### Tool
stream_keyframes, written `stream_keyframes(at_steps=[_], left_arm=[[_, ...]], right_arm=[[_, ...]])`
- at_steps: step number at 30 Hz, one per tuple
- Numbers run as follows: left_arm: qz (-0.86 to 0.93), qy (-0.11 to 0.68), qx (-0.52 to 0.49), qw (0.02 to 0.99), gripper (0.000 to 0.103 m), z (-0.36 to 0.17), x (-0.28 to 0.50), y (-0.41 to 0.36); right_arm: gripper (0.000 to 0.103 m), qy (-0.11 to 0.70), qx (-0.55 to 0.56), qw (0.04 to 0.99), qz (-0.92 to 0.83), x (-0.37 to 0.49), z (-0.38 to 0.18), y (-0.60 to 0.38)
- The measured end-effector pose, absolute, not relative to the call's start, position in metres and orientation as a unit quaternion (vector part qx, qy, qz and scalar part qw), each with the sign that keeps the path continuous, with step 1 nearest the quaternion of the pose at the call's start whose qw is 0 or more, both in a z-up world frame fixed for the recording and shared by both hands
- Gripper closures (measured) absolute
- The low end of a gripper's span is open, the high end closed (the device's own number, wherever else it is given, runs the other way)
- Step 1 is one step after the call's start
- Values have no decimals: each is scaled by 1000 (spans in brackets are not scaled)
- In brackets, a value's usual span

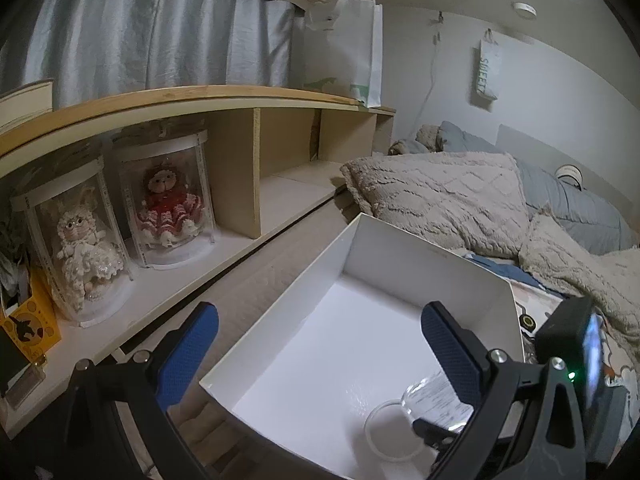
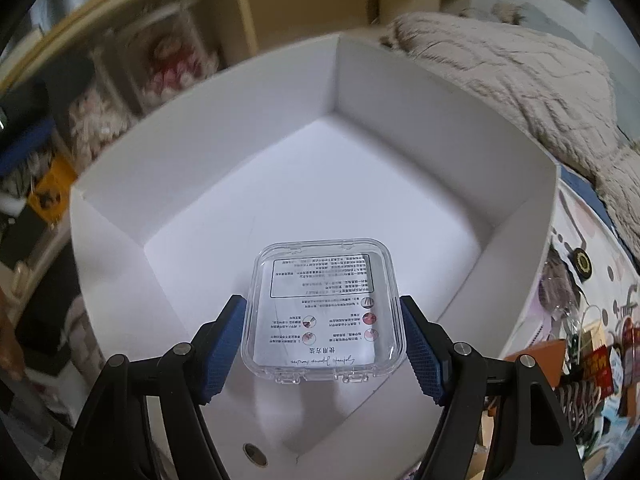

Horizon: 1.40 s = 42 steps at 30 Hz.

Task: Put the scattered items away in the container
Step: 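Lower the clear case into the box and open the right tool, then withdraw both tools from the box back toward the pile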

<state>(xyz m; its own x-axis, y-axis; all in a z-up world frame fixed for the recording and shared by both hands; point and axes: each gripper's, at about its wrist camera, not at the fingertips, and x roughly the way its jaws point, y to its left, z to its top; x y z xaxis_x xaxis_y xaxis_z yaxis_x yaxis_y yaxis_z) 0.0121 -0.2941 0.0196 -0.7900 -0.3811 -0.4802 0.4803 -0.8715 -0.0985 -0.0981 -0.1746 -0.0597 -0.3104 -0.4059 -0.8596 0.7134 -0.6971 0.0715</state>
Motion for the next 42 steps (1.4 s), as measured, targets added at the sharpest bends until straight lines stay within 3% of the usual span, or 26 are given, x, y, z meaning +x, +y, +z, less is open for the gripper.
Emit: stream_keyframes(at_steps=[16, 30, 42], left_arm=[[-938, 125, 215, 242, 1, 21, 19, -303], [-938, 122, 219, 240, 1, 20, 19, -301], [-939, 107, 227, 237, 1, 19, 16, -294]], right_arm=[[28, 277, 439, 333, -787, -96, -62, -197], [28, 263, 426, 336, -798, -91, -55, -192], [27, 199, 372, 331, -844, -84, -33, -167]])
